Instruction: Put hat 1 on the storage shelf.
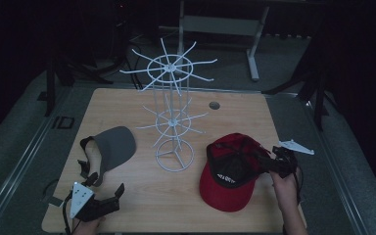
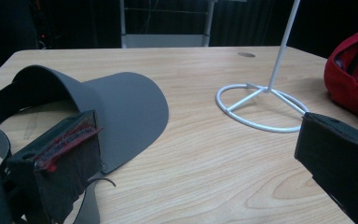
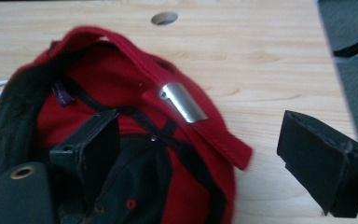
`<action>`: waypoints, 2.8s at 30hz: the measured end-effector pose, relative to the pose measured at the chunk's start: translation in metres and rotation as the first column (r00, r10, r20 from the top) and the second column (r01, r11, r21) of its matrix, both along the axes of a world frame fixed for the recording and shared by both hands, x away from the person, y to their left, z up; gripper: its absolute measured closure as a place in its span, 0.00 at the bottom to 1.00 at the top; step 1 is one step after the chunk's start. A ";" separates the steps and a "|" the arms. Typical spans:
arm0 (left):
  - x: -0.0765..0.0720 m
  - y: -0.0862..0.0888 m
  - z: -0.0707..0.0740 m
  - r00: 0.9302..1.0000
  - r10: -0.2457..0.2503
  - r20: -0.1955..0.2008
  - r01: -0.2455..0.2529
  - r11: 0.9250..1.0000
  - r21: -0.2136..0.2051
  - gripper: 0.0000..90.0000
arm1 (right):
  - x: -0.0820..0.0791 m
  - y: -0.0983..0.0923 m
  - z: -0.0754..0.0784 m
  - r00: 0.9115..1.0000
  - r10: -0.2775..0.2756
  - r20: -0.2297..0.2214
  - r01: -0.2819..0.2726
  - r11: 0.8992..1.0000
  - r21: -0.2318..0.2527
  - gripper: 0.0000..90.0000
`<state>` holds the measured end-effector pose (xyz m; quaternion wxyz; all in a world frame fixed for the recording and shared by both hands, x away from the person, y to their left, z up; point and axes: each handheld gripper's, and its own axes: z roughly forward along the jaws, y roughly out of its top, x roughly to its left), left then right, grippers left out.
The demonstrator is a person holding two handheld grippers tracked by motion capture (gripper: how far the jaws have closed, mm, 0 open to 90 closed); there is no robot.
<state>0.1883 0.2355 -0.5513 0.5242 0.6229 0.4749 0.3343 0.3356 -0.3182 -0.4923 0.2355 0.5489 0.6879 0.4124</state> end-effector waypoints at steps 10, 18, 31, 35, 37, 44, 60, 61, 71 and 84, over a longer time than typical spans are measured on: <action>0.001 0.001 0.000 1.000 -0.004 -0.006 0.004 1.000 -0.011 0.01 | 0.015 0.012 -0.026 0.999 0.007 -0.054 -0.011 0.997 -0.070 0.24; 0.001 -0.001 0.000 1.000 -0.007 -0.009 0.007 1.000 0.004 0.01 | 0.012 0.024 -0.038 0.998 -0.018 -0.067 0.006 0.985 -0.171 0.56; 0.002 -0.001 -0.002 1.000 -0.006 -0.020 0.006 1.000 0.003 0.01 | 0.007 0.026 -0.023 1.000 0.007 -0.022 -0.011 0.981 -0.191 0.95; 0.002 -0.001 -0.002 1.000 -0.006 -0.019 0.006 1.000 0.003 0.01 | 0.003 0.031 -0.006 1.000 0.023 0.021 -0.019 0.984 -0.178 0.96; 0.002 -0.001 -0.002 1.000 -0.005 -0.019 0.005 1.000 0.003 0.01 | 0.001 0.033 0.002 0.999 0.032 0.039 -0.025 0.986 -0.166 0.96; 0.002 0.000 -0.001 1.000 -0.007 -0.020 0.007 1.000 0.000 0.01 | -0.011 0.040 0.028 0.993 0.053 0.108 -0.040 0.992 -0.118 0.96; 0.002 -0.001 -0.002 1.000 0.002 0.006 -0.002 1.000 0.016 0.01 | -0.046 0.055 0.094 0.950 0.111 0.291 -0.094 0.993 -0.074 0.96; 0.002 -0.001 -0.002 1.000 0.001 0.005 -0.001 1.000 0.019 0.01 | -0.047 0.055 0.098 0.948 0.114 0.296 -0.098 0.993 -0.068 0.96; 0.001 -0.019 0.001 0.999 -0.041 -0.003 0.040 0.998 -0.046 0.01 | -0.056 0.051 0.128 0.927 0.107 0.358 -0.089 0.994 -0.067 0.96; -0.004 -0.052 0.020 0.987 -0.159 -0.040 0.160 0.987 0.032 0.07 | -0.066 0.037 0.148 0.911 0.082 0.405 -0.069 0.997 -0.047 0.96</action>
